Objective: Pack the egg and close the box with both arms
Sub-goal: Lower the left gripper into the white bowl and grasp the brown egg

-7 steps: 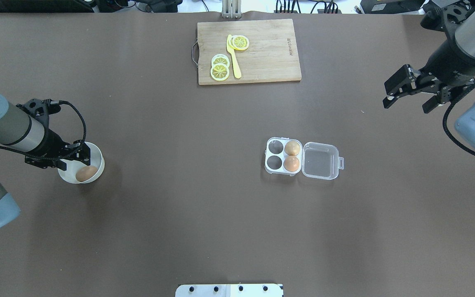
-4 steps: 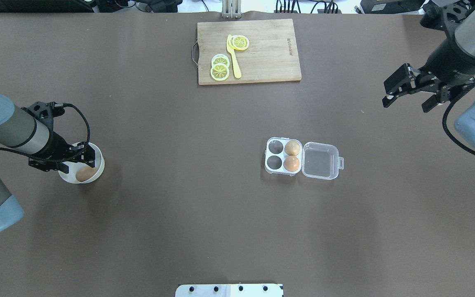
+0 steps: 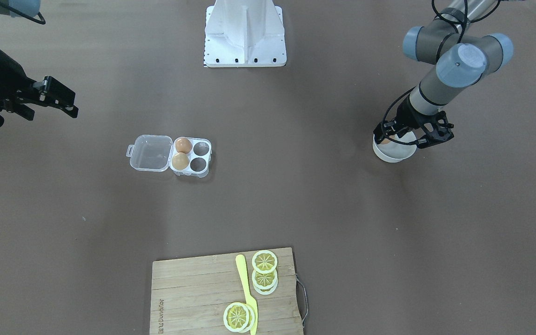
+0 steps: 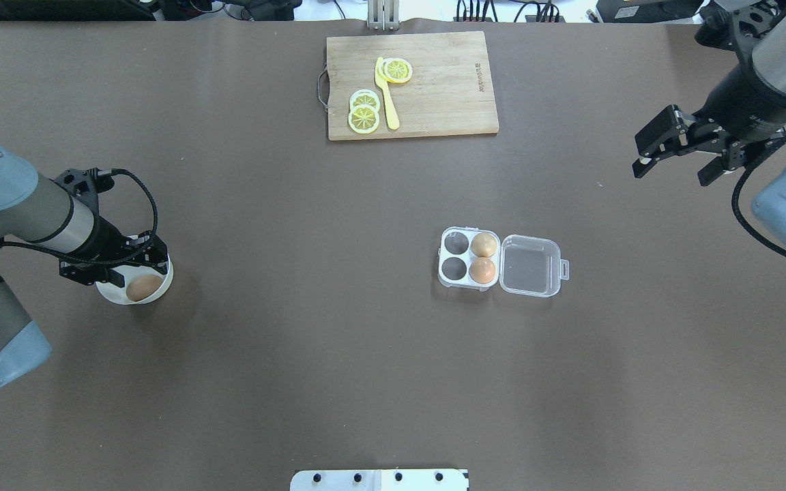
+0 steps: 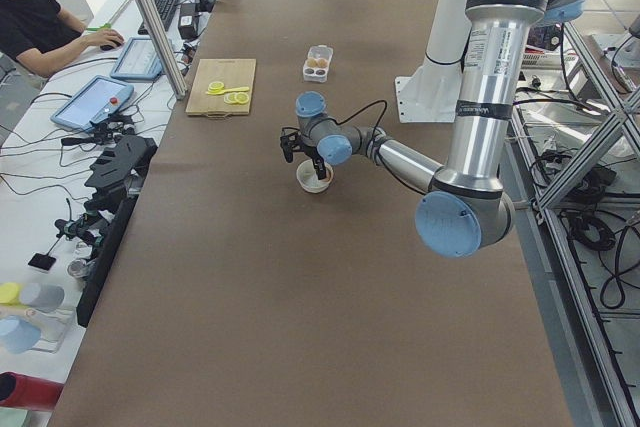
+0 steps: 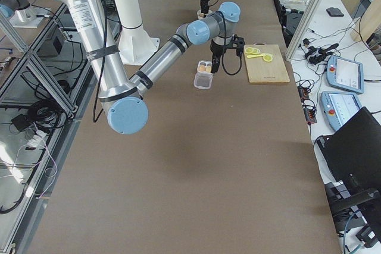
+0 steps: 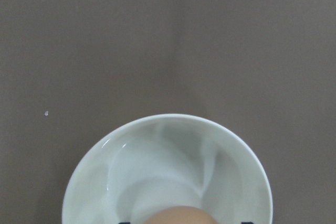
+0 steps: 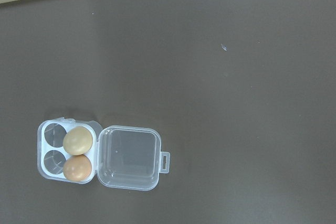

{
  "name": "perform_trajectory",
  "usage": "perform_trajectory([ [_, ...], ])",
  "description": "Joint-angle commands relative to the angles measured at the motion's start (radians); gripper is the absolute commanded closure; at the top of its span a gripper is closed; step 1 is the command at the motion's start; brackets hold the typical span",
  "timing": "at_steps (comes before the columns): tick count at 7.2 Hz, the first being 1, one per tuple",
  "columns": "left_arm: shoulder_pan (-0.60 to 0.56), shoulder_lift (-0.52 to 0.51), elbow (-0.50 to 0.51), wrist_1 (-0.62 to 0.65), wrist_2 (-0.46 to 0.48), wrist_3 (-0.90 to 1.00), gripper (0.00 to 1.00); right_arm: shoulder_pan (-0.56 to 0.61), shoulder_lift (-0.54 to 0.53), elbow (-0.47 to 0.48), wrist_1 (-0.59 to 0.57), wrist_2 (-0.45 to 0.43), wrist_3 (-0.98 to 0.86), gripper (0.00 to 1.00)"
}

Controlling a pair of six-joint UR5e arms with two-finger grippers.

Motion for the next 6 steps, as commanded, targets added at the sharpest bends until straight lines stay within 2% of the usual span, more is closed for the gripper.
perform_trajectory([
  [1,0.000,0.002,0.001,0.001,0.002,-0.003,0.24,0.000,0.000,0.000,0.000,0.000,0.000,0.00],
  [6,0.002,0.005,0.016,0.001,0.002,-0.045,0.21,0.000,0.014,0.003,0.000,0.000,0.000,0.00],
])
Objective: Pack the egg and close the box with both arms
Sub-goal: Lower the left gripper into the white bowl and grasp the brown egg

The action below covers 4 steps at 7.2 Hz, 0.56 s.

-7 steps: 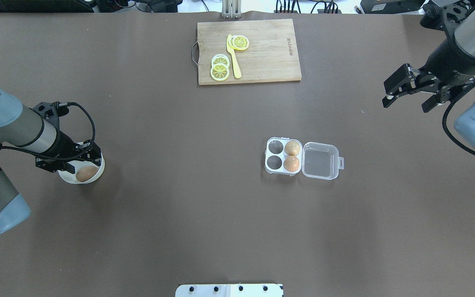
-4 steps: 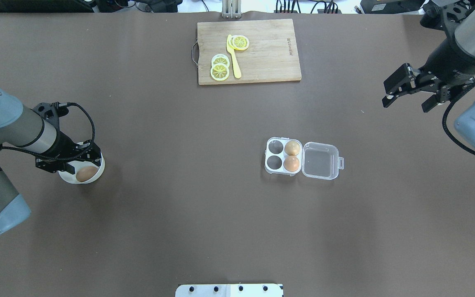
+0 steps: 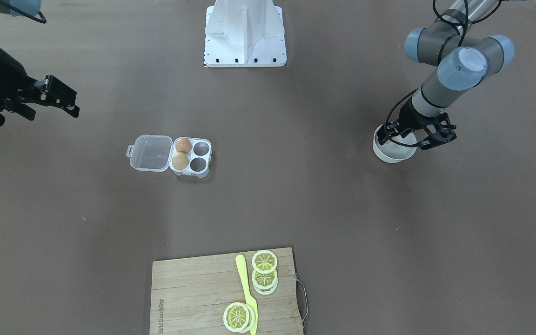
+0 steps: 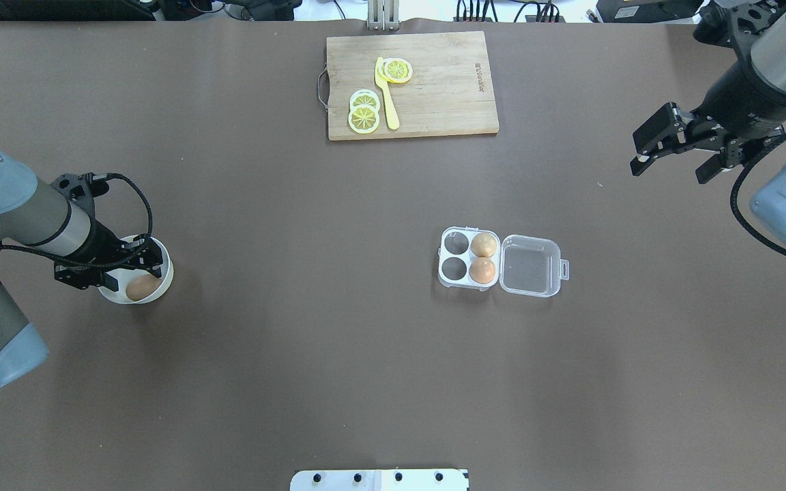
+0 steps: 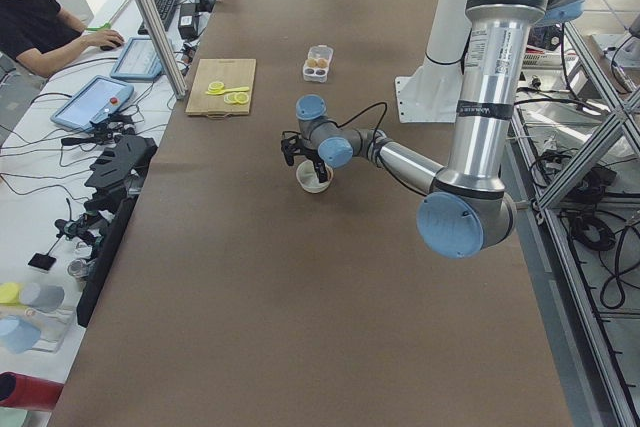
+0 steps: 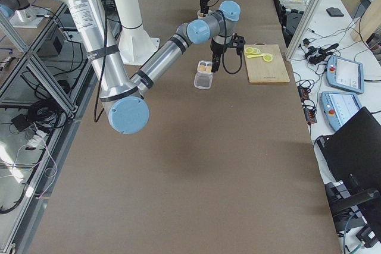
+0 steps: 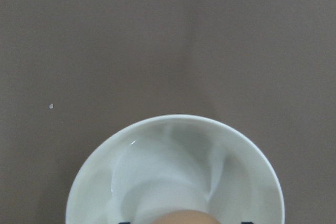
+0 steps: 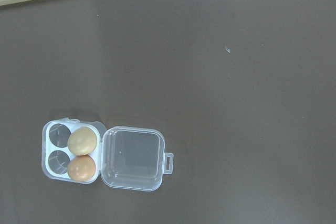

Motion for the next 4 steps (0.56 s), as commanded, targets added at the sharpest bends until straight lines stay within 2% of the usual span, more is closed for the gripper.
perform_trajectory([
  [1,0.007,-0.006,0.000,0.000,0.001,-0.033,0.21,0.000,0.005,0.002,0.000,-0.001,0.000,0.00],
  [4,0.030,-0.008,0.001,0.000,0.001,-0.059,0.19,0.002,0.005,0.006,0.000,-0.001,-0.002,0.00],
])
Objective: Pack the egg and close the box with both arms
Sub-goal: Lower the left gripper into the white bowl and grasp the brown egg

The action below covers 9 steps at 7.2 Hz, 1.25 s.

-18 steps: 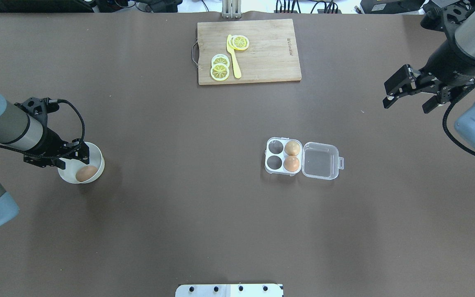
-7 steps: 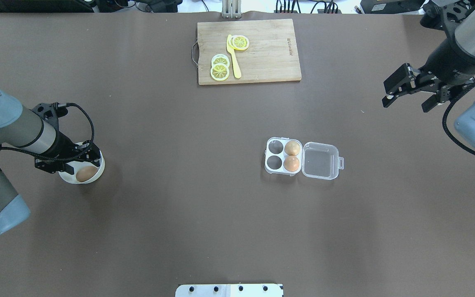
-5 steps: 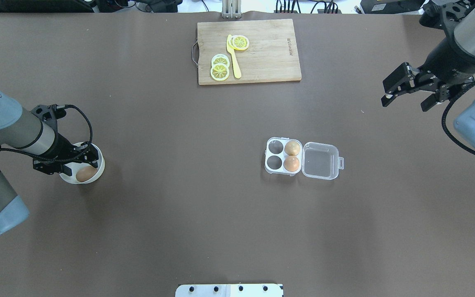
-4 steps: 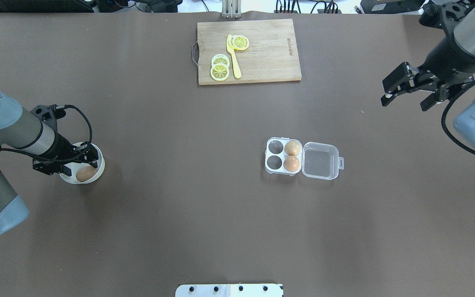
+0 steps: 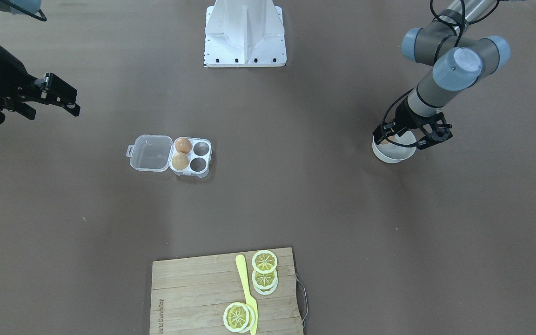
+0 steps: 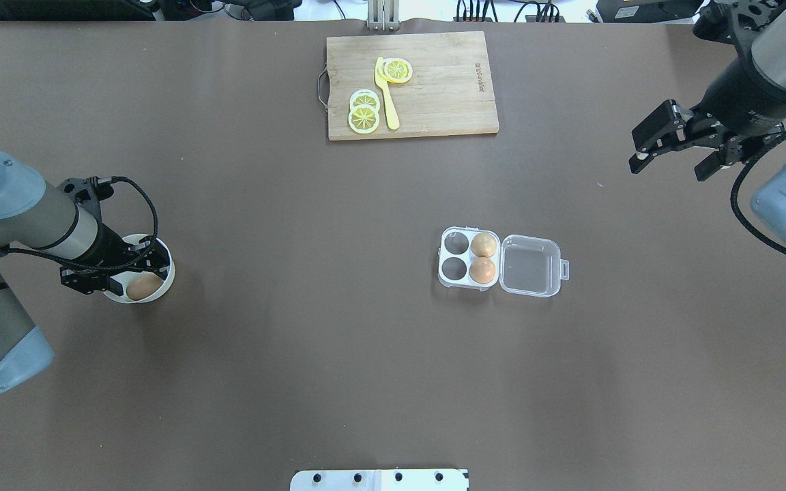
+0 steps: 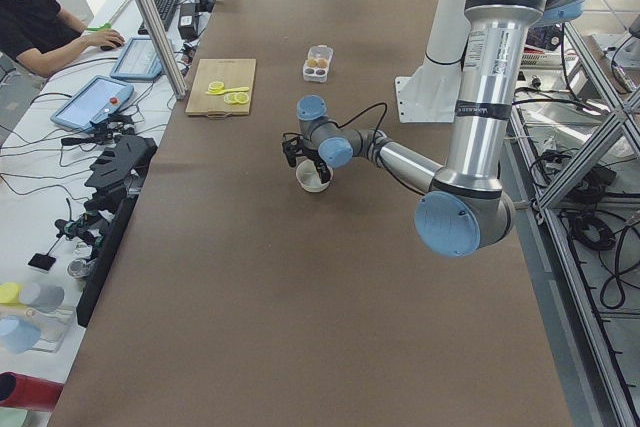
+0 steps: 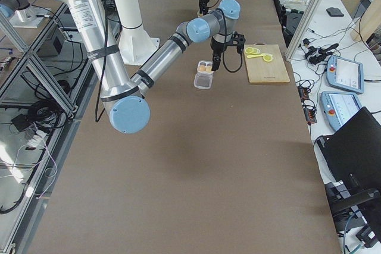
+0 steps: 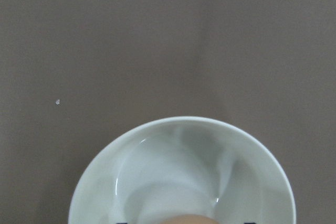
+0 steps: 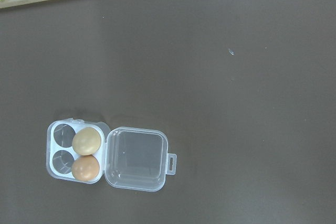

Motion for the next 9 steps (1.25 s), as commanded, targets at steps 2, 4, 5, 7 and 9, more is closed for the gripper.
perform_trajectory([
  [2,0.016,0.000,0.000,0.002,0.002,-0.012,0.19,0.000,0.000,0.001,0.000,0.000,0.001,0.00],
  [4,0.016,0.000,0.000,0.002,0.000,-0.012,0.20,0.000,0.000,0.001,0.000,0.000,0.000,0.00],
  [5,0.016,0.000,0.000,0.002,0.002,-0.012,0.23,0.000,0.000,0.002,0.000,0.000,0.001,0.00],
  [7,0.015,0.000,0.000,0.002,0.002,-0.011,0.50,0.003,0.000,0.002,0.000,0.000,0.001,0.00],
  [9,0.015,0.001,-0.001,0.002,0.000,-0.011,0.56,0.006,0.000,0.002,0.000,0.000,0.001,0.00],
])
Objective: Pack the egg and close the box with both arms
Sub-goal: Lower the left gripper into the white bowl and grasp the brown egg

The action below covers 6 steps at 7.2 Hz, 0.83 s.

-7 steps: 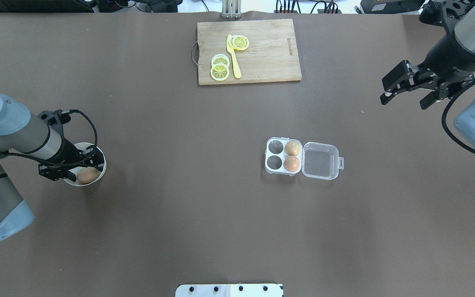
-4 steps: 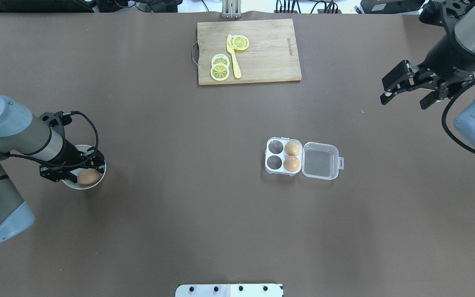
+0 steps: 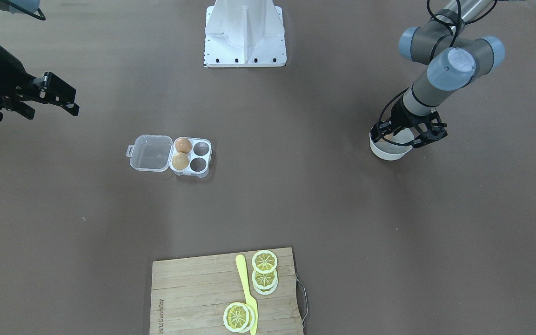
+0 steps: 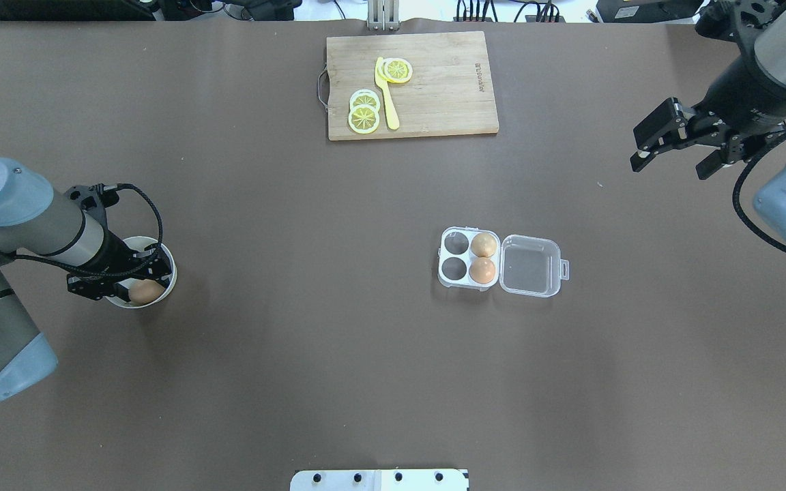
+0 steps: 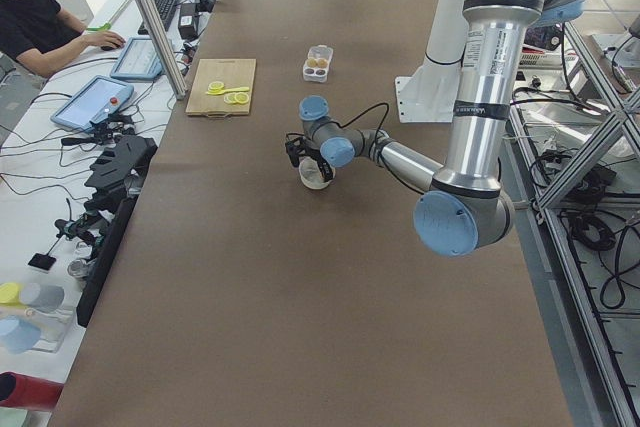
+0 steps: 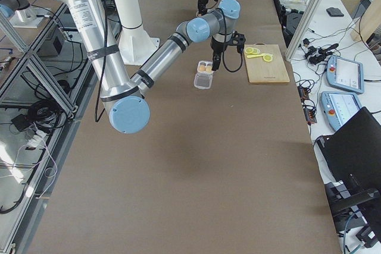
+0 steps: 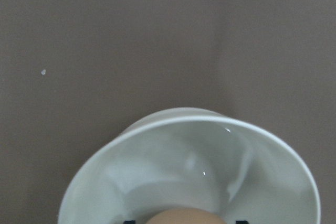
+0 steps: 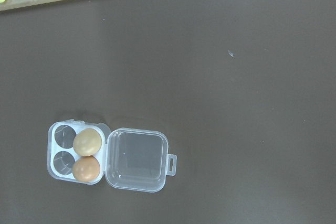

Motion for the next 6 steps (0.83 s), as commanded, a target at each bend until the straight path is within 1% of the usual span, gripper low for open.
perform_trajectory([
  [1,0.000,0.001,-0.001,0.001,-0.001,0.002,0.57,0.002,0.000,0.000,0.000,0.000,-0.002,0.00],
  [3,-0.006,0.004,-0.001,0.005,-0.010,0.009,0.60,0.005,0.000,0.000,0.000,0.002,0.000,0.00],
  [5,-0.040,0.004,-0.004,0.009,-0.013,0.032,0.60,0.005,0.002,0.000,0.000,0.002,0.000,0.00],
  [6,-0.061,0.004,-0.006,0.012,-0.015,0.034,0.66,0.005,0.002,0.000,0.000,0.002,0.000,0.00],
])
